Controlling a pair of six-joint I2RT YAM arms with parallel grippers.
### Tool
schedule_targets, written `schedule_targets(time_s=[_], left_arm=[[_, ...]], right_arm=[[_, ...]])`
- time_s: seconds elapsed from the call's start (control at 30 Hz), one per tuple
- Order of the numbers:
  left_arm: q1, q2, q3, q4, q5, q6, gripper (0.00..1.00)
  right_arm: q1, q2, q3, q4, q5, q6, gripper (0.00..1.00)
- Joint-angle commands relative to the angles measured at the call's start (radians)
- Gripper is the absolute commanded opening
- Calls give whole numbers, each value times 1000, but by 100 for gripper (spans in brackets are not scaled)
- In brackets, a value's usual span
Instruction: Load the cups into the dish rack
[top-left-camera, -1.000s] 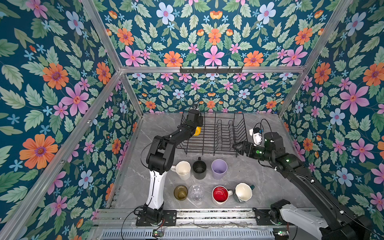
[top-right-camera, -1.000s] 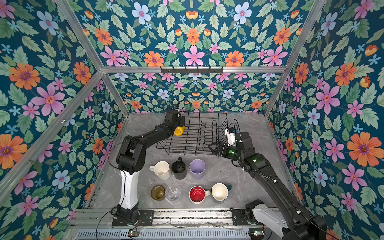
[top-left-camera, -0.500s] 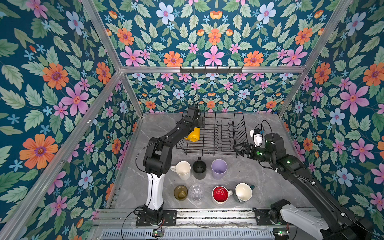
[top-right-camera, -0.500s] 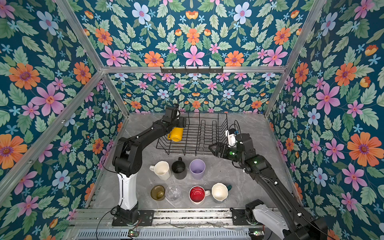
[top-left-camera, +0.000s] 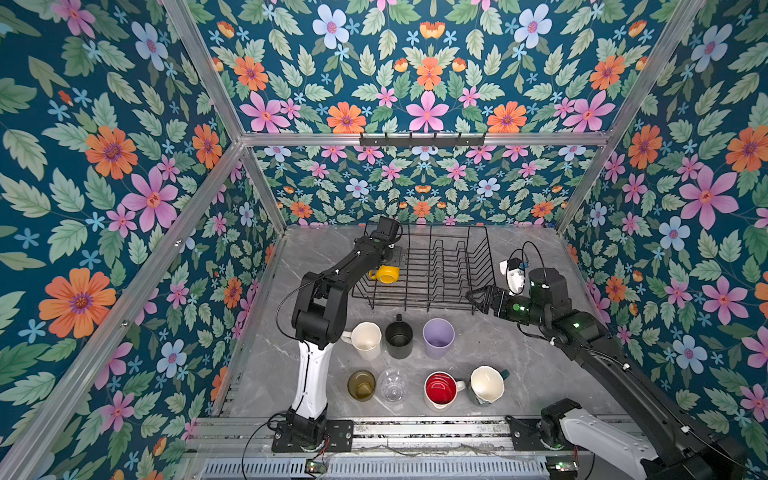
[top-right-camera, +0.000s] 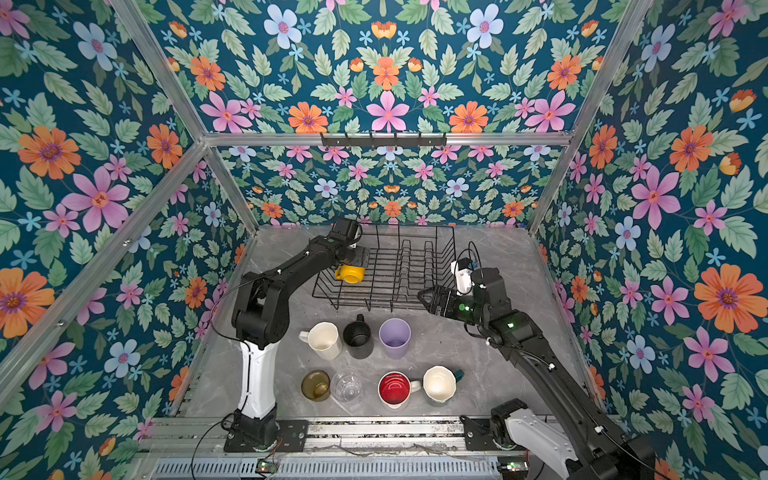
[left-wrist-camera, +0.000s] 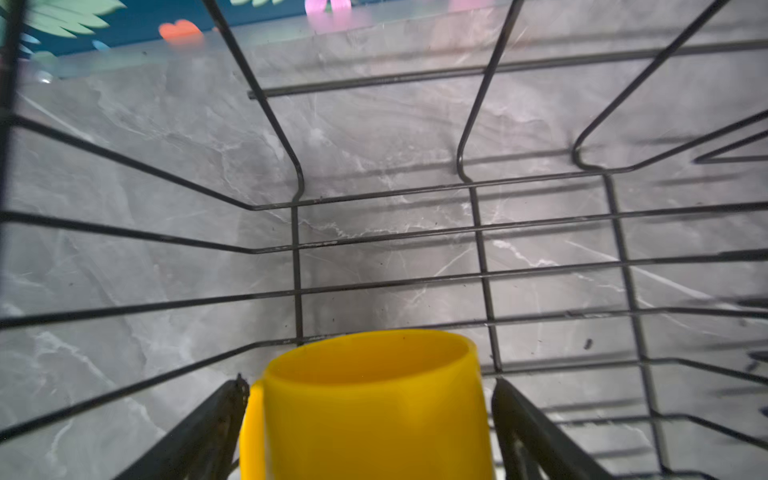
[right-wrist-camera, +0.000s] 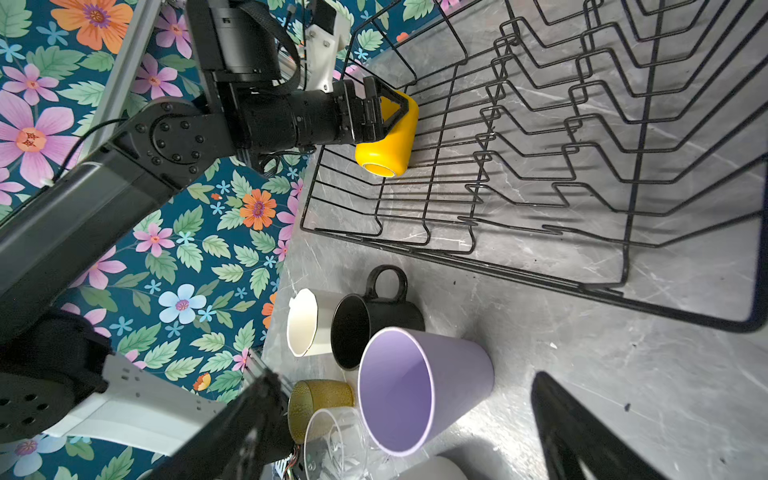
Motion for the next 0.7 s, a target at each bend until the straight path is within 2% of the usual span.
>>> schedule_targets(time_s=[0.0, 0.37, 0.6, 0.67], left_arm=[[1, 45, 47, -77, -12, 7, 95], [4, 107, 78, -95, 47, -2, 88], [5, 92, 64, -144, 76, 23, 99], [4, 77, 54, -157, 78, 36, 100]], right_arm=[[0, -15, -6, 5, 14, -15, 94], [1, -41, -14, -13, 34, -23, 94], [0, -29, -6, -11, 30, -27, 94], [1, -27, -6, -8, 30, -27, 94]])
